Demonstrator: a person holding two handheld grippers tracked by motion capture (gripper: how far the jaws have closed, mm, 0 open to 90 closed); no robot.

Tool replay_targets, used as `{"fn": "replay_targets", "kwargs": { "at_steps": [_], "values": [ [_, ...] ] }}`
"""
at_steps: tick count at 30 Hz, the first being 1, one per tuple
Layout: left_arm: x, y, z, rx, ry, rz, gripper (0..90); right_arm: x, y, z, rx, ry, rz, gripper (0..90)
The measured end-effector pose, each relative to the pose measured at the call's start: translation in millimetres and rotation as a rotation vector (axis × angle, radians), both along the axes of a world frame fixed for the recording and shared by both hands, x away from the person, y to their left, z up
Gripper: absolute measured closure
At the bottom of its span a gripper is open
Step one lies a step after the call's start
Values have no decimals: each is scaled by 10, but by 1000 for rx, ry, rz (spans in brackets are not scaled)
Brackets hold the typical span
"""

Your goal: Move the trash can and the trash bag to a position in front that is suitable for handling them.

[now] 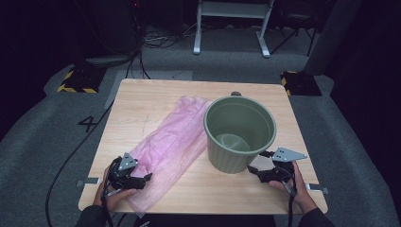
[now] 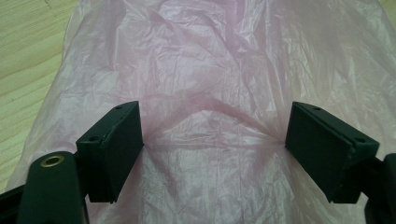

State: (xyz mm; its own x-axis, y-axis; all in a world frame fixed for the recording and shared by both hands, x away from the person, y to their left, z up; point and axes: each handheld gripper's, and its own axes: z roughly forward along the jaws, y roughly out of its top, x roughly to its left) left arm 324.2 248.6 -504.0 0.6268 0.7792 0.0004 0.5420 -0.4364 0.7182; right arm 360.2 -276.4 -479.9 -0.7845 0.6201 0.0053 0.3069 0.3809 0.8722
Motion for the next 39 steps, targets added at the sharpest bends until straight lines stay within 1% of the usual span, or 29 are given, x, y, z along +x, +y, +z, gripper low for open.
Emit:
{"fn": "replay_targets", "kwargs": {
  "at_steps": [6, 10, 12, 15, 19, 22, 24, 25, 26, 27, 28, 29, 30, 31, 32, 33, 35, 36, 37, 39],
  "values": [
    [15, -13, -2, -3, 1, 2, 186, 63, 31, -11, 5, -7, -18, 210],
    [31, -25, -1, -3, 0, 3, 185, 105, 62, -26, -6, -9, -22, 217],
    [45, -32, 1, 2, -1, 11, 186, 119, 79, -26, -11, -10, -20, 217],
    [57, -41, 0, -3, 0, 19, 186, 142, 102, -13, -11, -15, -22, 216],
    [78, -51, 1, -2, 1, 19, 185, 170, 120, -1, -7, -15, -26, 218],
    [89, -70, 0, -4, 0, 3, 187, 205, 142, 0, -5, -13, -26, 221],
    [91, -79, -1, -7, 3, 5, 182, 223, 149, -2, -7, -10, -23, 221],
    [85, -94, 7, 3, 8, 17, 177, 231, 151, -1, -6, -6, -24, 222],
    [76, -106, 28, 15, 28, 33, 172, 234, 152, -1, -5, -1, -25, 222],
    [69, -117, 45, 30, 38, 38, 171, 242, 153, -3, -6, 1, -25, 222],
    [69, -117, 45, 30, 38, 38, 171, 248, 153, -5, -10, 1, -27, 222],
    [36, -139, 98, 30, 35, 12, 175, 259, 150, -13, -20, 0, -28, 226],
    [20, -136, 127, 7, 21, -8, 181, 264, 141, -20, -22, -1, -29, 233],
    [7, -138, 151, -11, 15, -13, 182, 267, 121, -29, -12, 4, -29, 248],
    [-3, -139, 195, -21, 2, -15, 180, 269, 101, -35, -7, 8, -32, 249],
    [-7, -149, 234, -28, -10, -6, 177, 267, 62, -37, -9, 11, -43, 248],
    [-12, -161, 272, -38, -24, -12, 167, 269, -13, -33, -3, 15, -59, 249],
    [-6, -180, 287, -25, -36, -16, 167, 271, -40, -31, -1, 19, -66, 248],
    [7, -199, 287, -8, -38, -16, 168, 278, -82, -31, -11, 21, -77, 249],
    [41, -238, 267, 14, -32, -15, 167, 281, -135, -39, -48, 16, -103, 249]
  ]
}}
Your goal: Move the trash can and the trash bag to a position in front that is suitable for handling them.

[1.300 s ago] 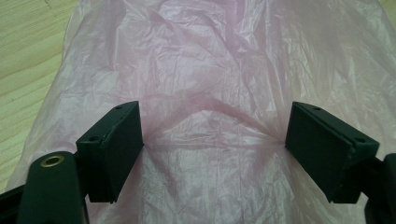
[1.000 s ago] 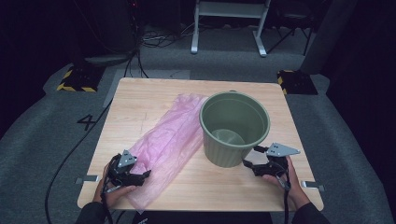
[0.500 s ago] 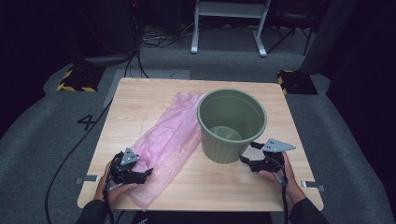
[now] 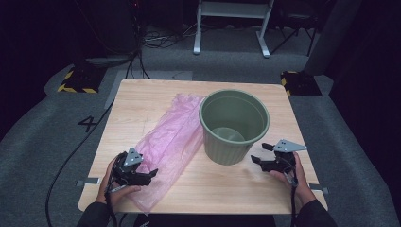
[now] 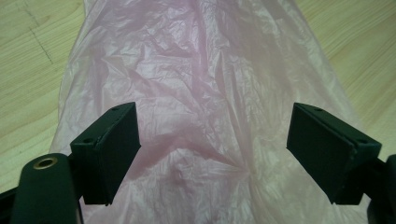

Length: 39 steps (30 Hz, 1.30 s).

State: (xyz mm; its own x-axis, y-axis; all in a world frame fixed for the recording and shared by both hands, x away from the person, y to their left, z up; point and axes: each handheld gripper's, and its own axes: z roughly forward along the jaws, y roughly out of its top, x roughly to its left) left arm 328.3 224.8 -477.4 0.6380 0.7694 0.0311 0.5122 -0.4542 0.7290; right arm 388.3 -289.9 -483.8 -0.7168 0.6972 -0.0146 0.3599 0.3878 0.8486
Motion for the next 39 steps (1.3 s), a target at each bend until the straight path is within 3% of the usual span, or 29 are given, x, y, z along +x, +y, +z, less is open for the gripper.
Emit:
{"fn": "replay_targets", "kwargs": {
  "at_steps": [3, 5, 8, 15, 20, 24, 28, 34, 37, 39],
  "values": [
    [64, -60, -40, 19, 34, -23, 166, -2, -70, -25, -54, 8, -19, 248],
    [83, -102, -31, -1, 36, -41, 159, -8, -114, -46, -72, 25, -18, 245],
    [101, -186, 28, 1, 21, -65, 159, -23, -169, -75, -99, 38, -21, 239],
    [166, -538, 66, 65, 17, -100, 165, -27, -234, -141, -122, 71, -39, 234],
    [214, -668, 79, 59, 13, -127, 172, -27, -244, -166, -123, 82, -45, 228],
    [294, -788, 42, 81, 29, -141, 252, -16, -247, -185, -120, 91, -47, 232],
    [363, -796, -16, 85, 54, -182, 436, -21, -248, -184, -118, 91, -40, 234],
    [418, -792, -52, 85, 63, -193, 587, -22, -245, -186, -124, 93, -37, 234],
    [430, -838, -67, 95, 68, -195, 573, -22, -244, -186, -126, 93, -35, 234],
    [433, -887, -46, 98, 63, -187, 448, -22, -242, -187, -127, 93, -34, 234]
  ]
}}
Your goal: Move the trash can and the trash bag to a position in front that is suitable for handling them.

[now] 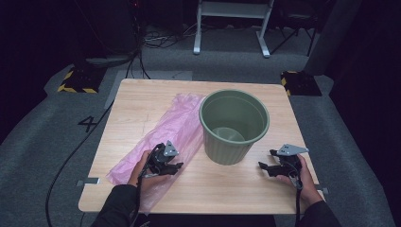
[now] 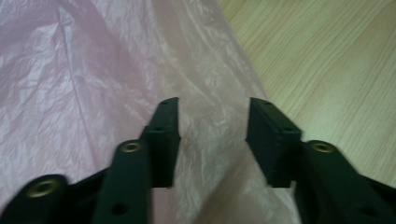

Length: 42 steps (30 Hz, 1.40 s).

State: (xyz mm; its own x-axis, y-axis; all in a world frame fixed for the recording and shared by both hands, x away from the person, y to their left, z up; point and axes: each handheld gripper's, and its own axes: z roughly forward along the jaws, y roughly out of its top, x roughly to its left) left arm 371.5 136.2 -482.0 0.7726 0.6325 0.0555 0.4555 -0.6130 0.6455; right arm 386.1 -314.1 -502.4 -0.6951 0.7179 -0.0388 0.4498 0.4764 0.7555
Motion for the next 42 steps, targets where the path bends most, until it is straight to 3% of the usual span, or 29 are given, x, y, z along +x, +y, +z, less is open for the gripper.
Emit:
{"fn": "replay_targets", "kwargs": {
  "at_steps": [4, 7, 15, 19, 26, 30, 42],
  "values": [
    [7, -100, 85, -49, -9, 17, 236, 0, 2, 0, 0, 1, 1, 234],
    [49, -154, 91, -65, -17, 31, 169, -1, 4, 0, 0, 0, 2, 236],
    [246, -186, -48, -27, 33, 67, 159, -6, 7, -1, 3, 5, 9, 236],
    [311, -195, -97, -12, 37, 81, 160, -7, 6, -1, 4, 5, 9, 236],
    [327, -176, -89, -26, 55, 72, 272, -8, 3, -1, 5, 8, 11, 236],
    [329, -124, -68, -30, 53, 87, 438, -8, 2, -2, 5, 9, 11, 236],
    [333, -26, -53, -23, 39, 88, 753, 4, -4, -4, 10, 22, 6, 220]
  ]
}}
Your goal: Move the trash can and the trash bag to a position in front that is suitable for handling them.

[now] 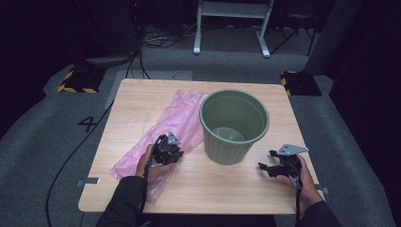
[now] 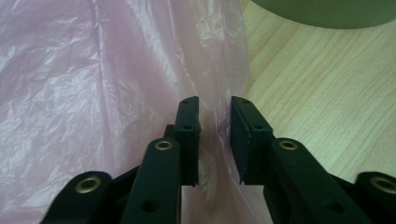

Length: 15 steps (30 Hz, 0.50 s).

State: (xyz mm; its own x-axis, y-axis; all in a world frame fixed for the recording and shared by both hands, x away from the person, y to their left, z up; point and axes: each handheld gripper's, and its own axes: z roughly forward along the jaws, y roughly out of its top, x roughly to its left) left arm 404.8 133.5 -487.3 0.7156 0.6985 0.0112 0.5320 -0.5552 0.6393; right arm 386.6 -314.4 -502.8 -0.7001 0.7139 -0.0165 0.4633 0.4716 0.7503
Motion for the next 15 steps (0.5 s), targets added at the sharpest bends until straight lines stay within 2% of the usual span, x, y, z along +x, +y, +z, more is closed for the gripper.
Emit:
{"fn": "replay_targets", "kwargs": {
  "at_steps": [5, 12, 15],
  "values": [
    [11, 52, -12, -12, -6, 20, 852, 3, -1, 0, -1, 4, -3, 217],
    [52, 99, -23, -9, -27, 44, 889, 9, 10, -1, 1, 5, -4, 214],
    [114, 116, -36, -24, -34, 67, 892, 11, 17, 0, 0, 7, -1, 216]
  ]
}}
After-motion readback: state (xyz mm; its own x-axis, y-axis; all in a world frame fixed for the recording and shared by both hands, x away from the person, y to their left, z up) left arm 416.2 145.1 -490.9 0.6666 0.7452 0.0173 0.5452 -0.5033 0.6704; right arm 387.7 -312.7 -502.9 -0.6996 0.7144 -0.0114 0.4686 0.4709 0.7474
